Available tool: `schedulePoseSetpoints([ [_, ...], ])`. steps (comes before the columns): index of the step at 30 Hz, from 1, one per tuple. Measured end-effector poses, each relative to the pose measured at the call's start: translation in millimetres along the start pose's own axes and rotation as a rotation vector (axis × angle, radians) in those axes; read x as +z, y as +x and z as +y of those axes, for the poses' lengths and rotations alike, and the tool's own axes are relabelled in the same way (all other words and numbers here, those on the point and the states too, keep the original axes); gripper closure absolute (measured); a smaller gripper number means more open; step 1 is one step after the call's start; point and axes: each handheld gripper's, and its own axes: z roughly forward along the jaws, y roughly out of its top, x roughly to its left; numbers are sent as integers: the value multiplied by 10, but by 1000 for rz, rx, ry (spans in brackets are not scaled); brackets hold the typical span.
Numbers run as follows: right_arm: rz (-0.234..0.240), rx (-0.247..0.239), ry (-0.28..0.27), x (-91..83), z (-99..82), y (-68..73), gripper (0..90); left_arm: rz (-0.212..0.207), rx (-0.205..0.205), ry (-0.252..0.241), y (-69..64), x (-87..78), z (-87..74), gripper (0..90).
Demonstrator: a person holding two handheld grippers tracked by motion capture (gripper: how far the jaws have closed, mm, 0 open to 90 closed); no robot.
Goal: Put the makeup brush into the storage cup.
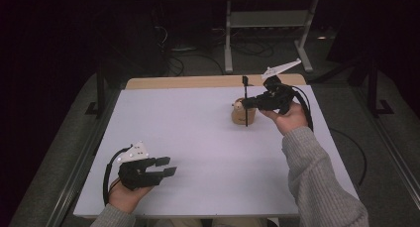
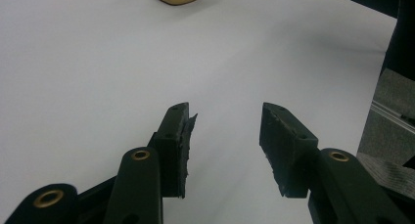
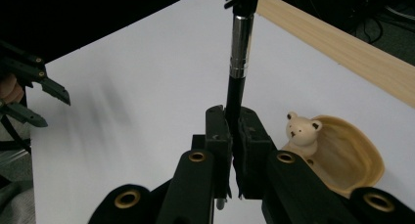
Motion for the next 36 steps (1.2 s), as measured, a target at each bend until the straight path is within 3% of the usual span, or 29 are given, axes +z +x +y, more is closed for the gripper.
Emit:
schedulePoseSetpoints([
  [8, -37, 19, -6, -2, 126, -102, 845, 0, 6, -2, 4, 13, 10, 546],
  [16, -62, 53, -1, 32, 214, -227, 845, -2, -15, -4, 35, 22, 18, 544],
  [26, -104, 53, -8, 44, 335, -369, 845, -1, -15, -3, 58, 19, 18, 536],
  [29, -114, 75, -9, 36, 381, -378, 845, -5, -13, -6, 61, 16, 13, 536],
  [30, -121, 59, -11, 36, 387, -397, 845, -4, -11, -4, 64, 13, 13, 536],
  [31, -124, 83, -9, 36, 403, -393, 845, -4, -9, -2, 66, 9, 14, 536],
  [36, -160, 85, 13, 44, 425, -461, 845, -2, -5, -1, 70, 8, 14, 530],
])
